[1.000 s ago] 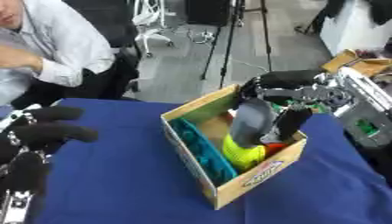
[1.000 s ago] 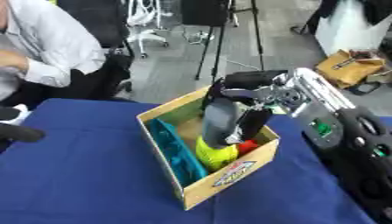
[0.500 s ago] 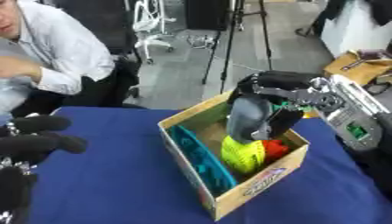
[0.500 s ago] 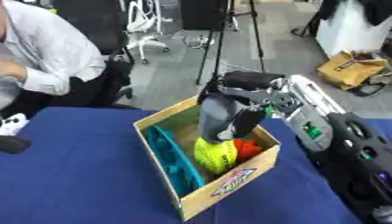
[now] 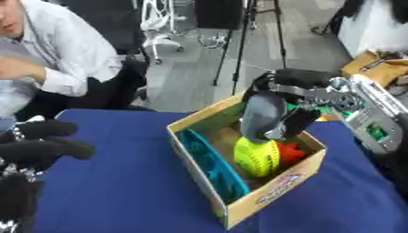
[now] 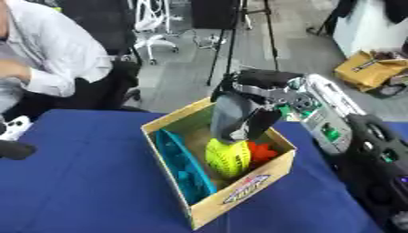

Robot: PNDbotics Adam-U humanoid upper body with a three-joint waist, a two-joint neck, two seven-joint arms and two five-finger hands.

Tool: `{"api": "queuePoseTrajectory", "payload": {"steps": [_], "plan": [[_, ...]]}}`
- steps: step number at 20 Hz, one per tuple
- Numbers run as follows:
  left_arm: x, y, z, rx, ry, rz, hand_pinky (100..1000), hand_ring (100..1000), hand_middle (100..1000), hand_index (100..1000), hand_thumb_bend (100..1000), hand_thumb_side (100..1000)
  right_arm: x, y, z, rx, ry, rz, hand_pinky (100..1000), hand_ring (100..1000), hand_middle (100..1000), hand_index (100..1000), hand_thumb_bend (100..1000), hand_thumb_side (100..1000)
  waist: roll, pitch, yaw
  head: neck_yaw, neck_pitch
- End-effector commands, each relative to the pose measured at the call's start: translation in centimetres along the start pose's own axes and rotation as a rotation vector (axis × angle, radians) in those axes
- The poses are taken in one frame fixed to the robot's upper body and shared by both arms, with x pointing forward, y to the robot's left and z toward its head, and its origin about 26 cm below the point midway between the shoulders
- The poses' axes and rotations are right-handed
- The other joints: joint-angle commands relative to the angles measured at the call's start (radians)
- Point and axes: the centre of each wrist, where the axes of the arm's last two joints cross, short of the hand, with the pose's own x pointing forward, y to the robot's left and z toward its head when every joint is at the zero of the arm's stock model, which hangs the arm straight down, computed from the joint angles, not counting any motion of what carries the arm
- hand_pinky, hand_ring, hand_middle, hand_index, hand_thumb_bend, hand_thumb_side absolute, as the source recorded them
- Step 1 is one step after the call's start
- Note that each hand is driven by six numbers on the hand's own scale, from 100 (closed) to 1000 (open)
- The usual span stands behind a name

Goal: Pick up objects on the table and place them in the box.

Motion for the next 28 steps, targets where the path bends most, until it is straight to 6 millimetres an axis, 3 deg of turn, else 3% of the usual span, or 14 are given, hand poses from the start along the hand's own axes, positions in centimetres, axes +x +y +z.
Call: {"api": "queuePoseTrajectory", "payload": {"steps": [1, 11, 16, 17, 18, 19, 20, 21, 23, 24, 28], "plan": [[0.4, 0.4, -0.5, -0.017, -0.021, -0.017, 706, 654, 753, 750, 100, 611, -0.4, -0.8, 0.3, -0.006, 0.026, 0.020, 160, 298, 210, 382, 100, 116, 0.000, -0.018, -0.001, 0.000, -0.007], [0.4, 0.5, -0.4, -0.027, -0.015, -0.022, 707, 656, 756, 751, 100, 612, 0.1, -2.4, 0.1, -0.064, 0.032, 0.030, 155, 295, 204, 380, 100, 119, -0.002, -0.009, -0.004, -0.004, -0.003], [0.4, 0.4, -0.4, -0.028, -0.015, -0.020, 708, 656, 756, 751, 100, 615, 0.0, -1.0, -0.1, -0.001, 0.038, 0.044, 183, 326, 249, 403, 100, 185, -0.005, -0.006, -0.003, 0.000, -0.004], [0.4, 0.4, -0.4, -0.028, -0.015, -0.020, 709, 657, 756, 752, 100, 617, -0.1, -0.6, -0.1, 0.019, 0.035, 0.045, 339, 431, 392, 516, 100, 329, -0.005, -0.005, -0.002, 0.003, -0.003], [0.4, 0.4, -0.4, -0.027, -0.015, -0.020, 709, 657, 756, 752, 100, 617, -0.1, -0.3, -0.1, 0.041, 0.031, 0.045, 339, 431, 392, 516, 100, 329, -0.005, -0.005, -0.002, 0.005, -0.002], [0.4, 0.5, -0.4, -0.027, -0.015, -0.020, 709, 657, 757, 751, 100, 618, -0.2, -0.2, 0.0, 0.060, 0.026, 0.044, 387, 476, 453, 564, 100, 411, -0.005, -0.005, -0.002, 0.007, 0.000], [0.4, 0.5, -0.4, -0.026, -0.014, -0.020, 709, 657, 757, 751, 100, 618, -0.2, -0.1, 0.0, 0.074, 0.022, 0.042, 387, 476, 453, 564, 100, 411, -0.005, -0.005, -0.003, 0.009, 0.001], [0.4, 0.5, -0.3, -0.026, -0.012, -0.021, 709, 657, 757, 751, 100, 620, -0.2, -0.1, 0.0, 0.092, 0.016, 0.045, 503, 579, 573, 697, 100, 596, -0.005, -0.005, -0.006, 0.011, 0.005], [0.4, 0.5, -0.3, -0.024, -0.009, -0.021, 709, 657, 757, 751, 100, 622, -0.1, -0.1, 0.1, 0.132, 0.002, 0.051, 570, 645, 626, 740, 100, 657, -0.005, -0.007, -0.012, 0.016, 0.010], [0.4, 0.5, -0.2, -0.023, -0.007, -0.020, 709, 657, 757, 751, 100, 623, -0.1, -0.1, 0.1, 0.147, -0.006, 0.051, 623, 702, 677, 779, 146, 718, -0.005, -0.008, -0.014, 0.019, 0.011], [0.4, 0.4, -0.3, -0.018, -0.005, -0.016, 710, 657, 757, 751, 100, 625, -0.1, -0.2, 0.1, 0.197, -0.025, 0.045, 735, 794, 784, 872, 161, 838, -0.005, -0.011, -0.019, 0.021, 0.012]]}}
